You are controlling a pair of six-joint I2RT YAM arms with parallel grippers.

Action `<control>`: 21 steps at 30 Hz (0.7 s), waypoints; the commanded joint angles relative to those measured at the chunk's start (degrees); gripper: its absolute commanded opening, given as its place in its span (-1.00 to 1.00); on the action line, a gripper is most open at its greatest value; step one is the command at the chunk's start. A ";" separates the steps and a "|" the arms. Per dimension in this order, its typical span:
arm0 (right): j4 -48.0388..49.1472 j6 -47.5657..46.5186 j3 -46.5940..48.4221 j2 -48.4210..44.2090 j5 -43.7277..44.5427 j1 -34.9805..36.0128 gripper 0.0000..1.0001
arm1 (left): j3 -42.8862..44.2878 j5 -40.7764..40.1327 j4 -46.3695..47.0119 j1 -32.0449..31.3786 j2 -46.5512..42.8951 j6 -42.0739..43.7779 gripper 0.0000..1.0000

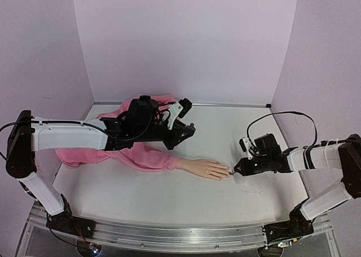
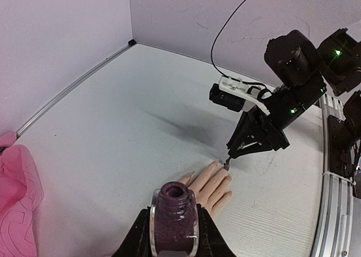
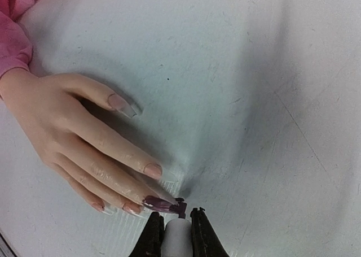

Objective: Paint the nails

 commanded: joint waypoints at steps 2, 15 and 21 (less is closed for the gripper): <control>0.38 -0.15 -1.32 -6.13 -0.65 0.33 -1.00 | -0.06 -0.48 3.17 0.22 -3.56 -0.29 -1.00; -10.66 -4.92 8.26 -18.51 -9.46 0.29 -1.00 | -2.00 6.99 3.10 0.22 -4.26 2.97 -1.00; -11.83 -4.27 18.31 -16.88 -21.49 3.79 -1.00 | -5.10 15.73 2.97 0.13 -4.45 4.36 -1.00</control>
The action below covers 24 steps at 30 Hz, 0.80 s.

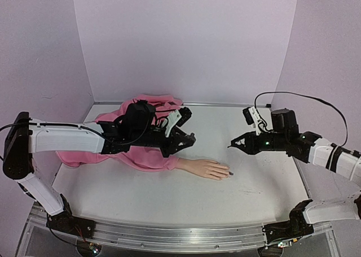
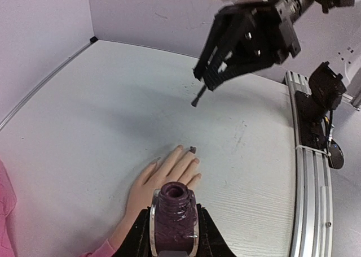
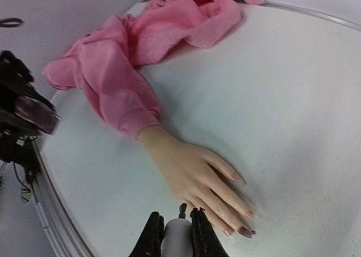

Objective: Paint the nails

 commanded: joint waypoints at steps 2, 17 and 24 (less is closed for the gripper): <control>-2.27 -0.19 10.38 1.16 -10.02 5.90 -1.00 | -2.63 8.98 2.68 0.09 -3.01 1.91 -1.00; -8.38 0.47 25.48 12.49 -5.02 20.82 -1.00 | -6.69 12.84 2.64 -0.97 -6.22 5.52 -1.00; -9.32 -0.75 26.55 13.23 -0.51 23.61 -1.00 | -7.12 12.59 2.64 -1.01 -6.47 5.45 -1.00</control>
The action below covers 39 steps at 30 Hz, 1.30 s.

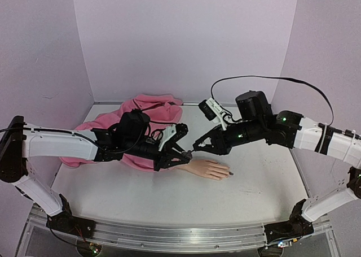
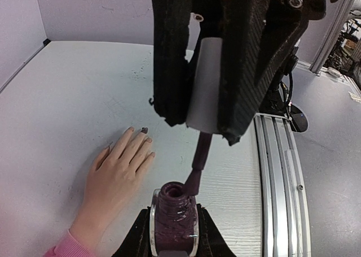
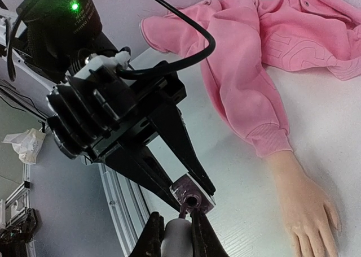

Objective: Paint the nails

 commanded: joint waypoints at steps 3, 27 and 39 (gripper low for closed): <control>0.29 -1.13 2.02 -1.25 4.25 1.39 -1.00 | 0.30 0.60 2.81 -0.29 -2.10 0.86 -1.00; 0.93 -1.15 1.04 -0.24 3.62 1.50 -1.00 | 0.25 0.48 2.78 -0.57 -2.19 -0.02 -1.00; -0.11 -0.94 1.62 1.87 2.13 1.59 -1.00 | 0.00 0.51 2.70 -0.55 -2.68 0.31 -1.00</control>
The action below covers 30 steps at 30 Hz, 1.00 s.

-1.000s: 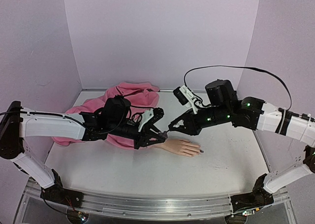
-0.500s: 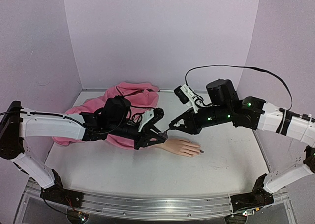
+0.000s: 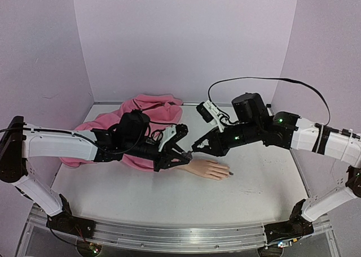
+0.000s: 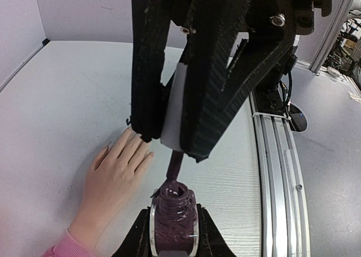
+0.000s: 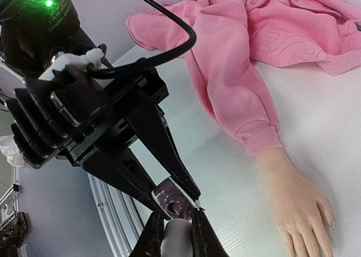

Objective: Paint the nails

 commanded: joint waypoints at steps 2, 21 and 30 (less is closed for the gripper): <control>-0.19 -0.67 2.21 1.28 -2.63 0.41 -1.00 | 0.17 0.78 2.67 -0.23 -2.53 0.39 -1.00; -8.93 -2.80 8.15 6.61 -9.05 0.57 -1.00 | -0.46 5.14 2.40 -0.23 -4.89 2.32 -1.00; -18.83 -15.90 14.15 14.75 -25.59 0.57 -1.00 | 2.38 12.80 1.70 -0.23 -5.98 0.34 -1.00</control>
